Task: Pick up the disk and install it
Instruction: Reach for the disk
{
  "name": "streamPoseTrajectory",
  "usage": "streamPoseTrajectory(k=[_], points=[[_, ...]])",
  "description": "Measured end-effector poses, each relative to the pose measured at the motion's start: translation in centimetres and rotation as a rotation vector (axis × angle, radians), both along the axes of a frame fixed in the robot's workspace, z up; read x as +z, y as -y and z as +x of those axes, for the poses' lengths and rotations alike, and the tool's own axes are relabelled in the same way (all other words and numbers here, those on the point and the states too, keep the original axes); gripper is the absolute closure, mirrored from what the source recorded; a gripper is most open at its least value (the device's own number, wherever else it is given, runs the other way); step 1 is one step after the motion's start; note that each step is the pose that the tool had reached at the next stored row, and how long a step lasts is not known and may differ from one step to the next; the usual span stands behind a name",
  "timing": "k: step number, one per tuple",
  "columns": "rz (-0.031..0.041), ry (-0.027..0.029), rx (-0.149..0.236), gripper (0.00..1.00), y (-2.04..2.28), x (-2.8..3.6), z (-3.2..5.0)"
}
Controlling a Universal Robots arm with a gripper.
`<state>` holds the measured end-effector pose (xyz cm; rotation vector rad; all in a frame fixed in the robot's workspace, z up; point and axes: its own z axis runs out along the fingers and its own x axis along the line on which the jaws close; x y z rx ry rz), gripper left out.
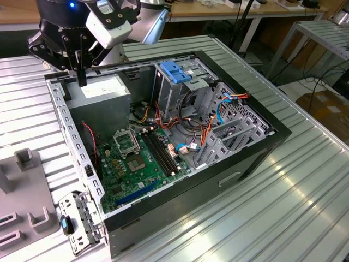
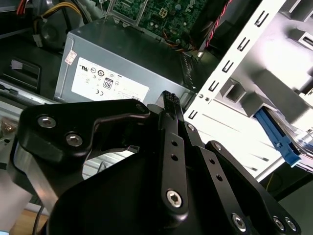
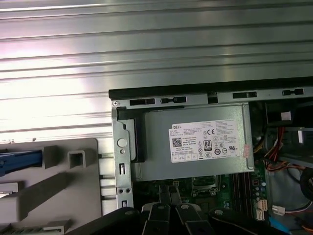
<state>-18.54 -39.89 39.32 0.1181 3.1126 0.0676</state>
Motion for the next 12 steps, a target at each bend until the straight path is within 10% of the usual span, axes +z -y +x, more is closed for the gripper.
streamPoseTrajectory(k=[12], points=[[0.0001, 0.0001, 0.000, 0.89, 0.00, -0.01, -1.02]])
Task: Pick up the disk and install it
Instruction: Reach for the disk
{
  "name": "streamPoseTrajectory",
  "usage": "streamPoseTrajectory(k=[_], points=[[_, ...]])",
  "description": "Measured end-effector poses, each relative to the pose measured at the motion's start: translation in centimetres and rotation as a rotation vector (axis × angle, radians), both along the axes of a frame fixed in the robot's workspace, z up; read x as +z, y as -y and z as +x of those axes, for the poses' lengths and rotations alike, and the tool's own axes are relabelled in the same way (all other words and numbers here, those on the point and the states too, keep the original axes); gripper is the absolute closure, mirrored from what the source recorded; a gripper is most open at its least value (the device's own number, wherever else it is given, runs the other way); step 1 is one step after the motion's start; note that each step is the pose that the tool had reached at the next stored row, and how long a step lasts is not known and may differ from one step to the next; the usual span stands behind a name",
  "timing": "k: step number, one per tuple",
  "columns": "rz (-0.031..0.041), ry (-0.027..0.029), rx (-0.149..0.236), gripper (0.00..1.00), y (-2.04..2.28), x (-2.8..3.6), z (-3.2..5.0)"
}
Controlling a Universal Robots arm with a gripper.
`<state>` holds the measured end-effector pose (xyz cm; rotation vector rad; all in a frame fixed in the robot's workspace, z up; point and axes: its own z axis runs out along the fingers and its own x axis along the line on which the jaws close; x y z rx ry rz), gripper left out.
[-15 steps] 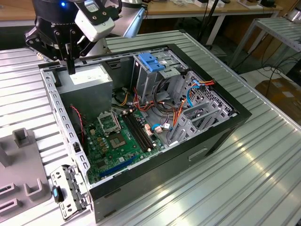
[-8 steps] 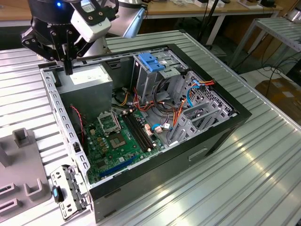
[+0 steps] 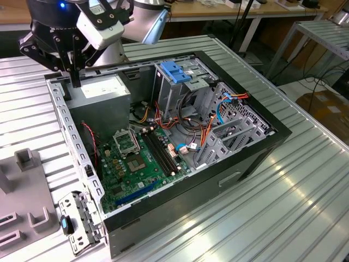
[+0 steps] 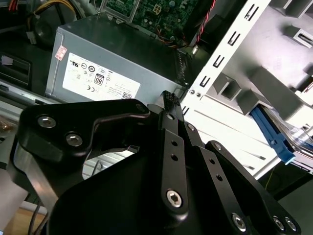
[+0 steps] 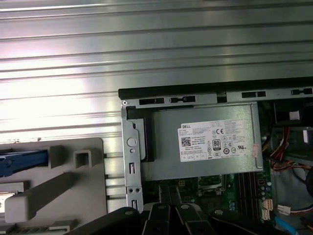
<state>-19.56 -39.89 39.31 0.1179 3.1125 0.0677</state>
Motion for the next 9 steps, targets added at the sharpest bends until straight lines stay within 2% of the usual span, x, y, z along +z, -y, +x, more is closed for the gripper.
streamPoseTrajectory(k=[9], points=[[-0.0001, -0.0001, 0.000, 0.89, 0.00, 0.01, -0.82]])
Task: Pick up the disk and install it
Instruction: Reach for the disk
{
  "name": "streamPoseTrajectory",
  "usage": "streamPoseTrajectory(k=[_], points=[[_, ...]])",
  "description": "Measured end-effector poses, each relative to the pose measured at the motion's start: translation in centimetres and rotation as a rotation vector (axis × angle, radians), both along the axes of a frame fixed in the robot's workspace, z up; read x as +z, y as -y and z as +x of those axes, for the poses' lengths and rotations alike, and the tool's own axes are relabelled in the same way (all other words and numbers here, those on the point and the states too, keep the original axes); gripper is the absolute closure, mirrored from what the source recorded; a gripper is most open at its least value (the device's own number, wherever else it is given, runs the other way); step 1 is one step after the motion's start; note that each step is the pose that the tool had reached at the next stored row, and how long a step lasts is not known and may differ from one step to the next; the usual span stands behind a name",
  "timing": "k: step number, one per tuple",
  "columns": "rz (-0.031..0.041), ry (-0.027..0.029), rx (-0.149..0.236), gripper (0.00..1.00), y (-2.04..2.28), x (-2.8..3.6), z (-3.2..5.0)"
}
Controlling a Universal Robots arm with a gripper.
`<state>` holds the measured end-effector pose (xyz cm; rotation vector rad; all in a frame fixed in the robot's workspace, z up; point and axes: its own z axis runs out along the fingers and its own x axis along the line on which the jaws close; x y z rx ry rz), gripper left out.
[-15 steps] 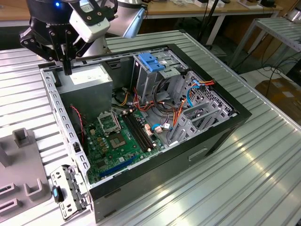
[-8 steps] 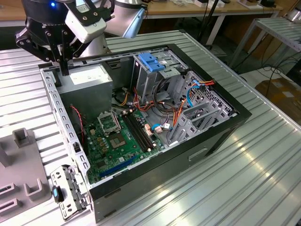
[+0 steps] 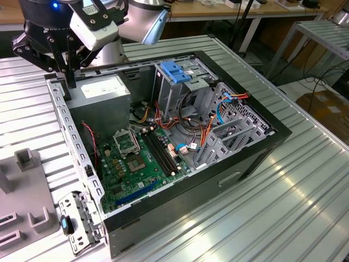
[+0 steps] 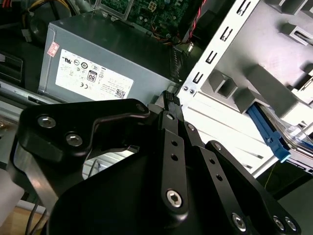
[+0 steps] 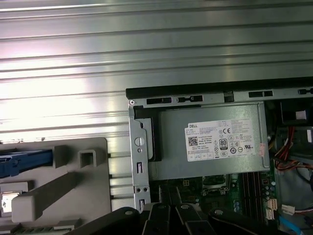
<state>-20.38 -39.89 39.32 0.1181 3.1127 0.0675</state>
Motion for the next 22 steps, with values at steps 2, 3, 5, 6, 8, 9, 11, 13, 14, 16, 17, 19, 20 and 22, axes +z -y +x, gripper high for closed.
streamPoseTrajectory(k=[2, 3, 5, 6, 8, 9, 11, 13, 14, 16, 17, 19, 20, 22], points=[[0.0001, 0.0001, 0.000, 0.89, 0.00, 0.00, -0.17], [0.0001, 0.0000, 0.000, 0.89, 0.00, 0.00, -0.26], [0.0001, 0.0001, 0.000, 0.89, 0.00, -0.01, -0.41], [0.0000, 0.0000, 0.000, 0.89, 0.00, 0.00, -0.48], [0.0001, 0.0000, 0.000, 0.89, 0.00, -0.01, -0.63], [0.0000, 0.0001, 0.000, 0.89, 0.00, -0.01, -0.69], [0.0000, 0.0001, 0.000, 0.89, 0.00, -0.01, -0.83], [0.0000, 0.0000, 0.000, 0.89, 0.00, -0.01, -0.97], [0.0001, 0.0001, 0.000, 0.89, 0.00, -0.01, -1.04], [0.0001, 0.0001, 0.000, 0.89, 0.00, -0.01, -1.20], [0.0001, 0.0001, 0.000, 0.89, 0.00, -0.01, -1.28], [0.0000, 0.0000, 0.000, 0.89, 0.00, -0.01, -1.47], [0.0001, 0.0001, 0.000, 0.89, 0.00, -0.01, -1.56], [0.0001, 0.0001, 0.000, 0.89, 0.00, -0.01, -1.74]])
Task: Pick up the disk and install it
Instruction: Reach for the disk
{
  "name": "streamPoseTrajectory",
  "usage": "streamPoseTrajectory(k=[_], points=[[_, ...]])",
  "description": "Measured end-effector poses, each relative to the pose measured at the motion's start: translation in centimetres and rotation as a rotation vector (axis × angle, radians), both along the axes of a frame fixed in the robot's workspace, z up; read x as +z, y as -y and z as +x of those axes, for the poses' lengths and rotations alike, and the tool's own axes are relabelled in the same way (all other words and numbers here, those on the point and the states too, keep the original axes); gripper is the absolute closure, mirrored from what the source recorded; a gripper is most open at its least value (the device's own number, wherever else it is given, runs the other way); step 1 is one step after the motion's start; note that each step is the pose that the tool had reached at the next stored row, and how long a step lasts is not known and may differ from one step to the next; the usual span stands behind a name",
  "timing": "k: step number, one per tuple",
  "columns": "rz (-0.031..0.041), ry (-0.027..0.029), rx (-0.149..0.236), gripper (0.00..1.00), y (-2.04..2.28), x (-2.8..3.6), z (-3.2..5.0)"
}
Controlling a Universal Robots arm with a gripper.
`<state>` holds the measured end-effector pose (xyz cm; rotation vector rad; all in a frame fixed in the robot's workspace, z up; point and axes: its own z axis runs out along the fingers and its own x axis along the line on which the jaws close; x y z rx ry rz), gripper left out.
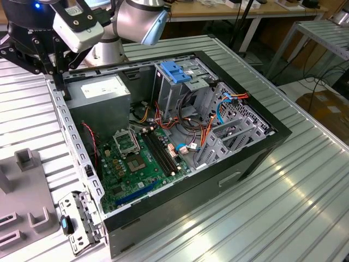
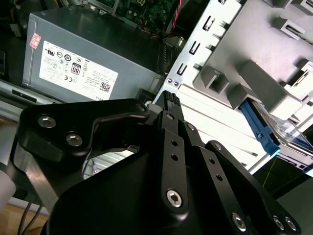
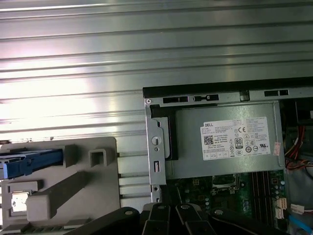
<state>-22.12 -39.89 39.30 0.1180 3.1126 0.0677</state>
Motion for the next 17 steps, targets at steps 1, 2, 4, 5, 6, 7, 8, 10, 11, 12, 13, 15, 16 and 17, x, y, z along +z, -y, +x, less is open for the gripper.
streamPoseTrajectory(k=[1, 2, 4, 5, 6, 7, 8, 10, 11, 12, 13, 15, 16, 17], points=[[0.0000, 0.0000, 0.000, 0.89, 0.00, 0.00, -0.11], [0.0000, 0.0000, 0.000, 0.89, 0.00, 0.00, -0.24], [0.0000, 0.0000, 0.000, 0.89, 0.00, 0.00, -0.42], [0.0000, 0.0000, 0.000, 0.89, 0.00, -0.01, -0.48], [0.0000, 0.0000, 0.000, 0.89, 0.00, -0.01, -0.56], [-0.0001, -0.0001, 0.000, 0.89, 0.00, 0.00, -0.66], [0.0000, 0.0000, 0.000, 0.89, 0.00, -0.01, -0.72], [0.0000, -0.0001, 0.000, 0.89, 0.00, -0.01, -0.90], [-0.0001, -0.0001, 0.000, 0.89, 0.00, -0.01, -0.96], [0.0000, 0.0000, 0.000, 0.89, 0.00, -0.01, -1.08], [0.0000, 0.0000, 0.000, 0.89, 0.00, -0.01, -1.19], [0.0000, -0.0001, 0.000, 0.89, 0.00, -0.01, -1.43], [0.0000, 0.0000, 0.000, 0.89, 0.00, -0.02, -1.56], [0.0000, 0.0000, 0.000, 0.89, 0.00, -0.02, -1.66]])
